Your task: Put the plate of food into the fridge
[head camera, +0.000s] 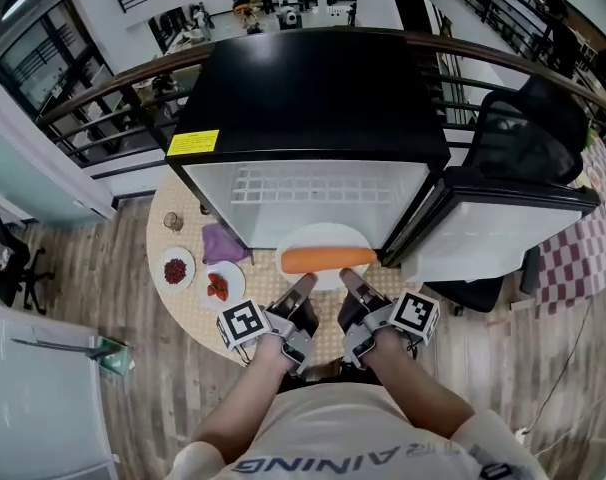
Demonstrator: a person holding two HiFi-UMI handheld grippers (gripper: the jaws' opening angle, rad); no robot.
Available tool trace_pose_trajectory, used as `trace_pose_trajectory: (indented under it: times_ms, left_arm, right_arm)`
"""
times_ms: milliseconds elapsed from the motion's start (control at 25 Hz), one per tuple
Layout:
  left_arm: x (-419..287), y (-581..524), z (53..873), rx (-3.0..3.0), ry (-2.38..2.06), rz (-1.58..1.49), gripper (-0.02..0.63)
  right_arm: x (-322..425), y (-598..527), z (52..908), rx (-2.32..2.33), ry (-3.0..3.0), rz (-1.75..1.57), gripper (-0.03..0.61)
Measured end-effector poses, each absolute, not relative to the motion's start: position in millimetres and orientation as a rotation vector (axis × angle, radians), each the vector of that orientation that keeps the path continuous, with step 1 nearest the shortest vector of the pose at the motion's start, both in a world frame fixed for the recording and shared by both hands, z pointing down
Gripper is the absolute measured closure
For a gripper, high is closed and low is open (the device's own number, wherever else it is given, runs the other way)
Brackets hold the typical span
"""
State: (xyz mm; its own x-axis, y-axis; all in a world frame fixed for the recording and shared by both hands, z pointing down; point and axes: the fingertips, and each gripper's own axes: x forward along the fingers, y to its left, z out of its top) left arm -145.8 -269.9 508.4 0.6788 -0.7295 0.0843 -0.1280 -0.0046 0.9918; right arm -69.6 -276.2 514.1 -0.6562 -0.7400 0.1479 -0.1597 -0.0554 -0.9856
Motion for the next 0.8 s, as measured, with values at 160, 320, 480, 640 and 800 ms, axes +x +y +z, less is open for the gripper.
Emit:
trace_pose_trajectory:
  times_ms: [160, 320, 480, 640, 800]
  left_arm:
    - [-156.4, -294.4, 496.8, 1.561, -0.714, -0.52, 0.588]
    - [-163.9, -318.5, 488.5, 1.588, -0.709, -0.5, 0.588]
    - [-168.8, -338.7, 487.6, 1.558, -0.691, -0.513, 0.588]
    - [-174.9, -355.5, 490.8, 1.535, -0.703, -0.529, 0.588]
    - [-175.1, -370.7, 492.4, 1.534, -0.719, -0.551, 0.586]
  right_arm:
    - [-76.6, -297.8, 499.6, -1.002, 1.769, -1.703, 0.546]
    - [-82.3, -318.6, 488.6, -1.043, 1.754, -1.656, 0.546]
    - [-88.1, -337.0, 483.3, -1.073, 1.731, -1.633, 0.546]
    - [-94.4, -354.2, 484.9, -1.085, 1.708, -1.639, 0.546]
    - [-93.6, -369.8, 489.1, -1.089, 1.669, -1.648, 0.546]
